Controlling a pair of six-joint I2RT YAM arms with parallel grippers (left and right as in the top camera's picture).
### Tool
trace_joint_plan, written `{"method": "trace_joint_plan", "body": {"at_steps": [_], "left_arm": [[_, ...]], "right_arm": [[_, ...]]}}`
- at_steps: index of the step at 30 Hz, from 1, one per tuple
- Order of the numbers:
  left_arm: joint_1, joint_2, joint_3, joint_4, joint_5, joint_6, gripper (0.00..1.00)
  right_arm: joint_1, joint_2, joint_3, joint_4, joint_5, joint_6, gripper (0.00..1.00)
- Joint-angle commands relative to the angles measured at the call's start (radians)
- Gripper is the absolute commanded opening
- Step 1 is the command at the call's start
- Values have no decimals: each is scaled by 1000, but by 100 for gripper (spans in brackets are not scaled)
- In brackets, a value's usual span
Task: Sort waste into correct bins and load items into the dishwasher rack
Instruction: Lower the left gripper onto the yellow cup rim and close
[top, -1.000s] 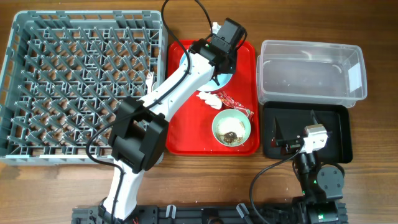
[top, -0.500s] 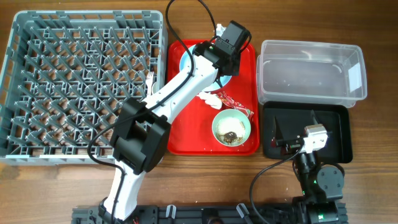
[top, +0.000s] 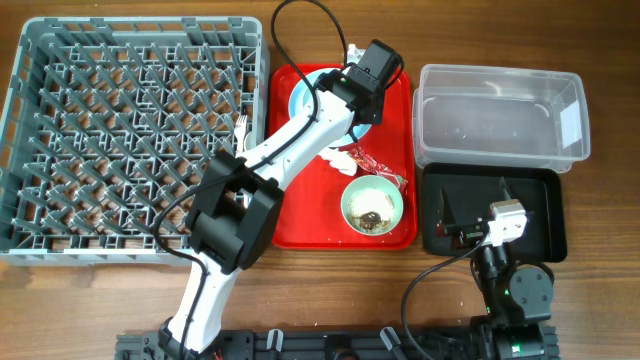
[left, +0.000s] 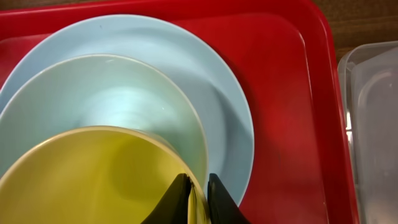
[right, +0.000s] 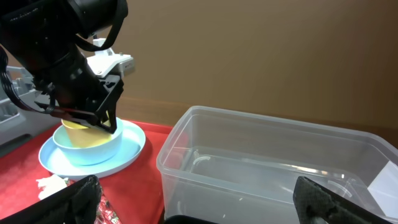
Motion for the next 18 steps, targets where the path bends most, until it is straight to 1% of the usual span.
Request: {"method": "trace_joint_plan", "body": {"at_steps": [1,6,8,10,12,18], "left_arm": [[3,-13,-8,7,-31,5,11],[3,-37,-8,5,-35,5,11],[3,-36,-8,0,-35,5,8],[5,-36,-8,-2,-39,6,8],[6,-36,-8,-2,-39,6,19],[7,-36,-8,-2,-39,6,20]], "right_arm": [[-5,-2,-1,4,-9,-5,100],[-5,-2,-1,4,-9,-5,100],[-5,-2,-1,4,-9,-5,100],[-5,-2,-1,4,-9,-5,100],[-5,-2,-1,4,-9,-5,100],[-5,-2,-1,4,-9,-5,100]]}}
